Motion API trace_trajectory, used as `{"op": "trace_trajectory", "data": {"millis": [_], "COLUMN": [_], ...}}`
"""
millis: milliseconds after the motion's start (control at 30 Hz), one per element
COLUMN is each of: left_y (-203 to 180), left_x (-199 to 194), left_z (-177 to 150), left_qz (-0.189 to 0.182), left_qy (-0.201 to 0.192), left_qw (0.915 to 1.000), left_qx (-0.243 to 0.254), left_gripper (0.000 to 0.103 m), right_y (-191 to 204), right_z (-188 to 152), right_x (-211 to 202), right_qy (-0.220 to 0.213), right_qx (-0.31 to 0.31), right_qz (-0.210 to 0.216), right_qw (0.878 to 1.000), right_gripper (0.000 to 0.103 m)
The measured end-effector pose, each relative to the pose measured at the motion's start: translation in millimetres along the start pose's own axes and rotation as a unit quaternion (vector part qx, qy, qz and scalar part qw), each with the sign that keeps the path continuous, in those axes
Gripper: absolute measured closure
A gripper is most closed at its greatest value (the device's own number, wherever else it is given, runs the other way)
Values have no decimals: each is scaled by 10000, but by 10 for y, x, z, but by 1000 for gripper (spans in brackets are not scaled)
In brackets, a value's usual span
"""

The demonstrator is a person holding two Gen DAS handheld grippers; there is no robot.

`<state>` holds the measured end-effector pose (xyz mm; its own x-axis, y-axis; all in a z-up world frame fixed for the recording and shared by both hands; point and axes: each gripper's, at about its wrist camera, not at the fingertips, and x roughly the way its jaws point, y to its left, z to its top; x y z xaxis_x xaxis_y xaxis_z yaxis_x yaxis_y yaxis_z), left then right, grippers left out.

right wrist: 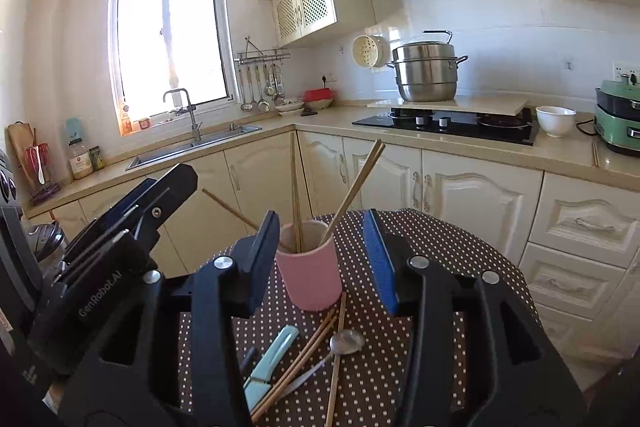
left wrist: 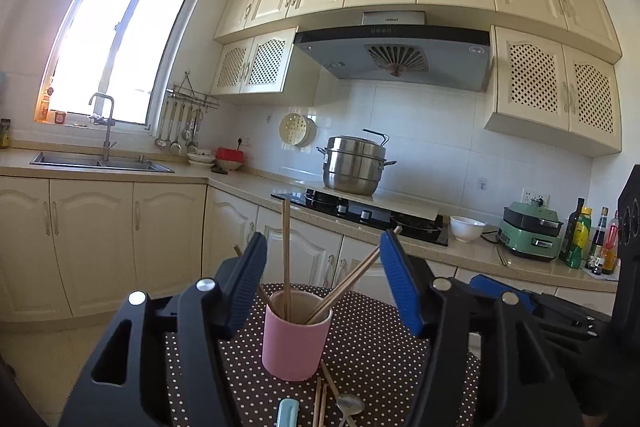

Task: Organize utensils
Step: 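Move both open tools down to the remaining chopsticks beside the spoon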

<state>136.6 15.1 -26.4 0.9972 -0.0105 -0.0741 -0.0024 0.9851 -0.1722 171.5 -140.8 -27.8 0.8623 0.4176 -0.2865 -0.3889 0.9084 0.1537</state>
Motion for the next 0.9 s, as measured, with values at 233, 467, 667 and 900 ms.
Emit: {"op": "trace_trajectory", "data": {"millis": [233, 467, 667, 900], "left_y": [31, 311, 576, 657], "left_x": [-46, 290, 570, 778], "left_z": [-140, -419, -722, -976], "left_qz": [-162, -270, -69, -143], "left_qy": [804, 2338, 3271, 3865], "left_qw": [9966, 9717, 9443, 9216], "left_qx": [104, -200, -342, -328], "left_gripper": [40, 38, 38, 47], "right_y": [-6, -90, -178, -166], "right_z": [-206, -522, -899, -1294], "right_x": [-62, 155, 582, 983], "right_qy": [330, 1110, 2244, 3015], "right_qx": [-22, 22, 73, -68], "right_qz": [-175, -348, -337, -279], "right_qw": [9993, 9932, 9739, 9530], "right_gripper": [58, 57, 57, 57]}}
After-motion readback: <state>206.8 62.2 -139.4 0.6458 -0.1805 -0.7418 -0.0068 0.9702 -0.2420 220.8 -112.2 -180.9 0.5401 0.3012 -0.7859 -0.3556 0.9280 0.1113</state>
